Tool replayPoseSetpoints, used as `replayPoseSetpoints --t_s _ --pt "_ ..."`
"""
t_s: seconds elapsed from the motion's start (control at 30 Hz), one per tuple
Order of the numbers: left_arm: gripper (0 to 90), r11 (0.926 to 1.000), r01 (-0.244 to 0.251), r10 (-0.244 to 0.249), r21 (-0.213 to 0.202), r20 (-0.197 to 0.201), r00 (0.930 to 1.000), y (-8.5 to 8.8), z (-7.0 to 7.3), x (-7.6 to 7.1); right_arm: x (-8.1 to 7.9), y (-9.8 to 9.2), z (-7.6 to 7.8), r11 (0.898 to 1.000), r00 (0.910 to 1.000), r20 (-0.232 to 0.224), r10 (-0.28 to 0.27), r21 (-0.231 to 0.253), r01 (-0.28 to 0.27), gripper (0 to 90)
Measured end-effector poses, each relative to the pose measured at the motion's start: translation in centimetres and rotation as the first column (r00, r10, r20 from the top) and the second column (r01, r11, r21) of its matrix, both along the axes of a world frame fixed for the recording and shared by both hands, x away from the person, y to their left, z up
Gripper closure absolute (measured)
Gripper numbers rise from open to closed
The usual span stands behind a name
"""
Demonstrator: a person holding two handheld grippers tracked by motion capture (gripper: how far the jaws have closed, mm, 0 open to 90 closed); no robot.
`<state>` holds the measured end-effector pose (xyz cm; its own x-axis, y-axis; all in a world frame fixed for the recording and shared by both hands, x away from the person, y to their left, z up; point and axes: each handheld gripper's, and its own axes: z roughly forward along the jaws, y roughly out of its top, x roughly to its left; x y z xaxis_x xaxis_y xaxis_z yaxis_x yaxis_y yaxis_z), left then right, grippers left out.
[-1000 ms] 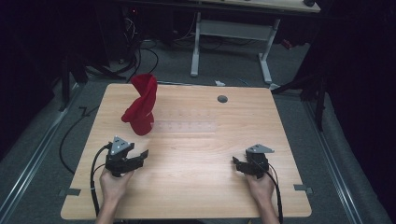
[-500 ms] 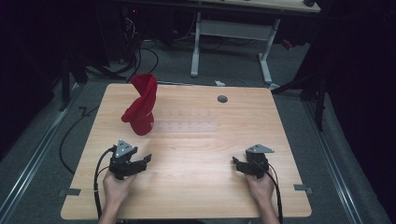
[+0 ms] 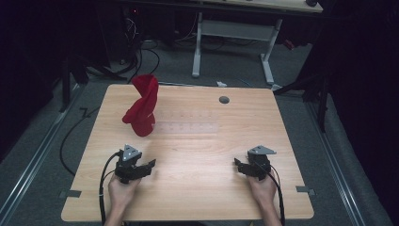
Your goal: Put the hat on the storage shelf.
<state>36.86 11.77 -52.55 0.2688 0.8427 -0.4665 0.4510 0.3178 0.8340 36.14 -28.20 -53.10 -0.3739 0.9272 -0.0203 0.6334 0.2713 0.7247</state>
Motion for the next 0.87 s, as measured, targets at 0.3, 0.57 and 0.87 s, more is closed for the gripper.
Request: replayPoseSetpoints --t_s 0.3,0.57,0.87 --pt "34.5 0.9971 0.009 -0.009 0.075 -0.003 1.0000 -1.3 -1.2 0.2 0.0 0.0 0.0 1.000 1.0000 0.000 0.000 0.000 0.000 34.6" --pt "32.7 0.9963 0.005 -0.004 0.086 -0.013 0.9999 -1.6 -2.0 0.5 0.0 0.0 0.0 1.000 1.0000 0.000 0.000 0.000 0.000 34.6" --pt "30.3 0.9965 0.011 -0.011 0.083 -0.010 0.9999 -1.6 -2.1 0.5 0.0 0.0 0.0 1.000 1.0000 -0.001 -0.002 0.001 0.002 34.5"
